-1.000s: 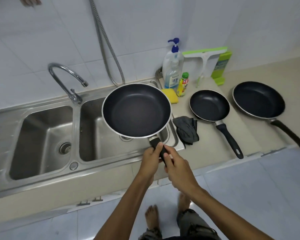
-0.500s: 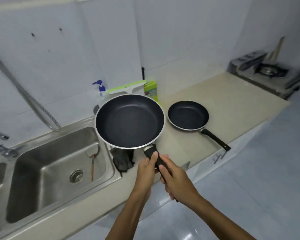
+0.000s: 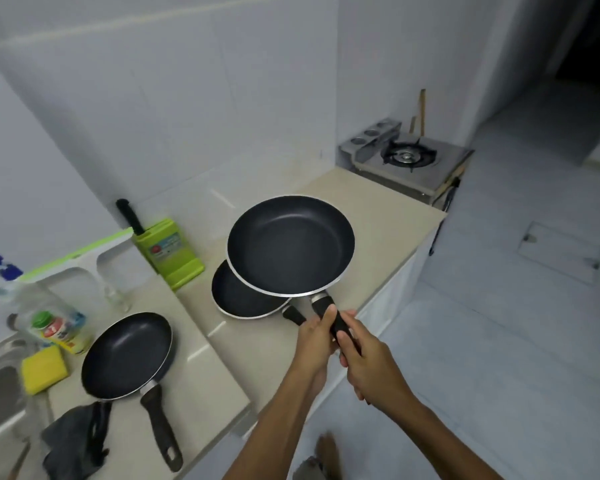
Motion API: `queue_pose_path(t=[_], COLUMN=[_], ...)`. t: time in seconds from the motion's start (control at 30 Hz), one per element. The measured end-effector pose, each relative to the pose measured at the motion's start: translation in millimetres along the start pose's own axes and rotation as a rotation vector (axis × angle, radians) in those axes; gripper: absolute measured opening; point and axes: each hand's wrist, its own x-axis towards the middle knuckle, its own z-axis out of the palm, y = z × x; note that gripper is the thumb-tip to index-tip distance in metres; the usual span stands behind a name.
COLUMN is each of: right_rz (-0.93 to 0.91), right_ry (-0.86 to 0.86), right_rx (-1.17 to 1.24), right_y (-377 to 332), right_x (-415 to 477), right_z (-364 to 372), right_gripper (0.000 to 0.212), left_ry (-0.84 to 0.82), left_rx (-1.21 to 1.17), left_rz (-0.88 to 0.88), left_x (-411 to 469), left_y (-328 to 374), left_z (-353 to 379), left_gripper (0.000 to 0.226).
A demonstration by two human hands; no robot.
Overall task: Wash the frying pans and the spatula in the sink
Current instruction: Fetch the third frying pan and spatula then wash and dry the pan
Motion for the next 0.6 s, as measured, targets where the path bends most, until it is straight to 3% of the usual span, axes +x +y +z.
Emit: queue_pose_path(t=[0.17, 0.4, 0.6], right_rz=[0.052, 0.098, 0.113], right_ry=[0.041, -0.058, -0.134], right_rx=[-0.019, -0.114, -0.098], right_y=[34.6, 76.5, 109.2], right_x=[94.7, 251.8, 337.1], right_z=[-43.8, -103.7, -129.4], right_gripper=[0.041, 0.041, 0.037], left_ry=[-0.018, 0.004, 0.068], left_rx=[0.015, -0.08, -0.132], left_rz=[-0.054, -0.134, -0.248], left_x=[105.8, 275.8, 369.3], left_y=[10.4, 17.2, 16.4], left_z=[44.9, 91.2, 108.3], left_gripper=[0.043, 0.043, 0.038])
